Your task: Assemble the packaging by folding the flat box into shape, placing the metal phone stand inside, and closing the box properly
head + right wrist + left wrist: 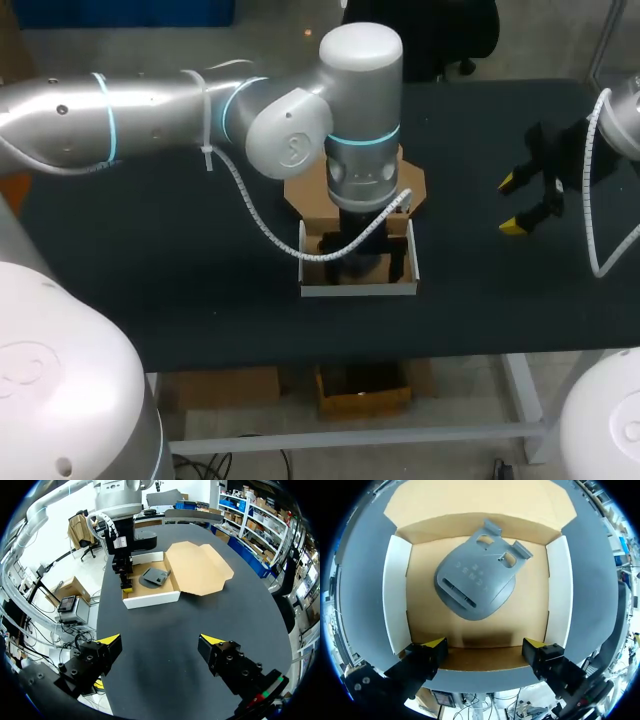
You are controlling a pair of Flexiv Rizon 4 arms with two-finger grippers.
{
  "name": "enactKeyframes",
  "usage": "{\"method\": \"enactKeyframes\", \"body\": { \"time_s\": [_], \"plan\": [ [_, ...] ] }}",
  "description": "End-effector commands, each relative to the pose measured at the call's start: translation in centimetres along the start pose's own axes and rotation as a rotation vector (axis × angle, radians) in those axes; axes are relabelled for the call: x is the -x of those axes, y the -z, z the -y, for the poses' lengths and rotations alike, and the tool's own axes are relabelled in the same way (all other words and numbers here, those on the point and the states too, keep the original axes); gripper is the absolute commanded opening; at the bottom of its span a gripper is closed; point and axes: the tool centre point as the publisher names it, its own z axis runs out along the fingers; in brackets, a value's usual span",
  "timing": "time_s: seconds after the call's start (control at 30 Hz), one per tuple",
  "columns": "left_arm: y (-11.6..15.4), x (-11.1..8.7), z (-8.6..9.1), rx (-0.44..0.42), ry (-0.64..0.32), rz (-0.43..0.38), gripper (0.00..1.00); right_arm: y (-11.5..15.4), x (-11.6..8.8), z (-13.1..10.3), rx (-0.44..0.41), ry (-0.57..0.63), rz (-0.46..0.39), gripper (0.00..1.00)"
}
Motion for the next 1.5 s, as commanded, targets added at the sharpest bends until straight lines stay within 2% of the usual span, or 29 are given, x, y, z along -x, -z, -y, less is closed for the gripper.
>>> {"method": "enactKeyframes", "body": {
  "time_s": [0.03, 0.4, 0.73, 1.07, 1.27, 1.5],
  "plan": [
    [0.1, 0.1, -0.4, -0.006, 0.010, -0.002, 1.00, 0.0, 0.0, 0.1, 0.004, 0.001, -0.001, 1.00],
    [0.1, -0.1, -2.4, -0.005, 0.014, 0.011, 1.00, 0.0, 0.0, 0.1, 0.004, 0.001, -0.001, 1.00],
    [0.1, 0.2, -3.1, 0.002, 0.028, 0.017, 1.00, 0.0, 0.0, 0.1, 0.004, 0.001, -0.001, 1.00],
    [1.7, 0.4, -2.8, -0.039, 0.024, 0.013, 1.00, 0.0, 0.0, 0.1, 0.004, 0.001, -0.001, 1.00],
    [3.9, 1.3, -2.3, -0.080, -0.038, -0.017, 1.00, 0.0, 0.0, 0.1, 0.004, 0.001, -0.001, 1.00],
    [6.9, 3.2, -1.1, -0.069, -0.180, -0.074, 1.00, 0.0, 0.0, 0.1, 0.004, 0.001, -0.001, 1.00]
  ]
}}
